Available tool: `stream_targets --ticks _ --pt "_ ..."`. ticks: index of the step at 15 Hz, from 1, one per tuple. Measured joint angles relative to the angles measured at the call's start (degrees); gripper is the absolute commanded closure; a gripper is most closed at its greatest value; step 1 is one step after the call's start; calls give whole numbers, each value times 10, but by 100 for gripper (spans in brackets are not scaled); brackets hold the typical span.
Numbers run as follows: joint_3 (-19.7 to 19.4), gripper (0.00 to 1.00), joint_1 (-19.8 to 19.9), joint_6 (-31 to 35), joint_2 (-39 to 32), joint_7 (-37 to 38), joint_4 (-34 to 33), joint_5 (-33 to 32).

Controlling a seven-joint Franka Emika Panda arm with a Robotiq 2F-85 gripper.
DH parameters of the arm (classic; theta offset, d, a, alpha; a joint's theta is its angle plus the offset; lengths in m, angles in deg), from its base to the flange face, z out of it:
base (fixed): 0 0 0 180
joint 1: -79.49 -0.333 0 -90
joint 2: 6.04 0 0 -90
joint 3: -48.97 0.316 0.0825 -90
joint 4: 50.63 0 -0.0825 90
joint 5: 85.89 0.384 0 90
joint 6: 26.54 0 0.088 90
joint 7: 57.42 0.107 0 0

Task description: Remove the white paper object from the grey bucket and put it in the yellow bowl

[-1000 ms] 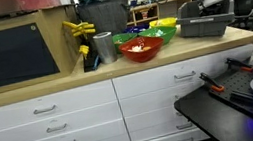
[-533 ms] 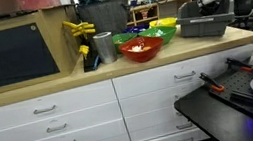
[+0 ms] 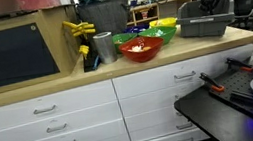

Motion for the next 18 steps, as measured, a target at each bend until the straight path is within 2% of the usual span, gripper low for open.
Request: stream_targets --ticks 5,6,7,8,16,17,18 --pt "41 100 -6 -128 71 0 -28 41" --pt "48 74 -6 -143 80 0 -35 45" --pt "53 73 -6 -154 87 0 -39 48" --pt "57 66 -6 -161 92 0 -41 51" --pt "78 7 -5 -146 91 0 4 74" --pt "83 1 -5 -137 90 0 12 80" --pt "89 0 -6 -128 89 0 21 86"
